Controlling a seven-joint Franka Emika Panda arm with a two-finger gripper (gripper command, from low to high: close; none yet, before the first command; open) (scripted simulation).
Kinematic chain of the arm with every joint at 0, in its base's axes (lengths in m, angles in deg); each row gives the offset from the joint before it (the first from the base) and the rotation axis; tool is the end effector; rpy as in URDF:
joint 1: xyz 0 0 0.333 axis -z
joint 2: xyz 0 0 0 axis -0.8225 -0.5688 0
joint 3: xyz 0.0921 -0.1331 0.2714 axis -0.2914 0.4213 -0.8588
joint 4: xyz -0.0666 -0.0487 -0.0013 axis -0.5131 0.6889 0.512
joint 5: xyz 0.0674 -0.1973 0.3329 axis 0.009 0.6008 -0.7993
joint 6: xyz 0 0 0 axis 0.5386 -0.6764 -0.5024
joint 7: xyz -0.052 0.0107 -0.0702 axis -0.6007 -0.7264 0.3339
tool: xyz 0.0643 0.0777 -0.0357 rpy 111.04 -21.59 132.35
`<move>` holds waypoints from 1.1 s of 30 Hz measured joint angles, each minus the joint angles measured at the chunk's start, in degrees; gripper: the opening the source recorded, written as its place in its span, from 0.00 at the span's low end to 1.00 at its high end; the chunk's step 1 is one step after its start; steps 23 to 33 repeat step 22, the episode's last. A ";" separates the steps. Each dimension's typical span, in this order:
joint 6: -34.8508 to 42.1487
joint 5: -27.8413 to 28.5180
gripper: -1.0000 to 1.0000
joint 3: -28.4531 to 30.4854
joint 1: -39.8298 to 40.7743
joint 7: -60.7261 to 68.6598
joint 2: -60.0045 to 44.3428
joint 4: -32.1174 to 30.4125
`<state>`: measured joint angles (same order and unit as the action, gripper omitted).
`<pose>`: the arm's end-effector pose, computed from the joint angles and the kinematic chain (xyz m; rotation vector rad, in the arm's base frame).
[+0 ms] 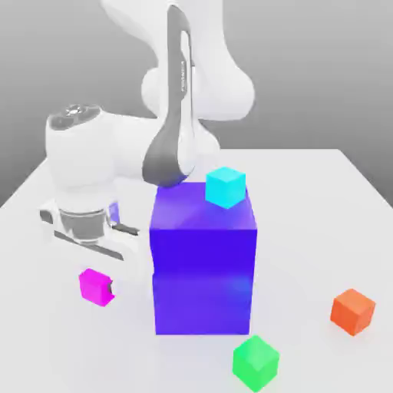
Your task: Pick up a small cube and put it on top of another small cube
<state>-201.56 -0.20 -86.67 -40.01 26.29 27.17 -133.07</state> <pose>0.3963 -0.1219 0.2135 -2.5162 1.8675 0.0179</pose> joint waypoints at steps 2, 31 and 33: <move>1.22 0.28 0.00 -1.35 -2.84 -3.97 -0.39 1.61; -1.26 6.03 1.00 -7.68 -19.85 -31.14 -11.07 10.26; -1.26 6.03 1.00 -7.68 -19.85 -31.14 -11.07 10.26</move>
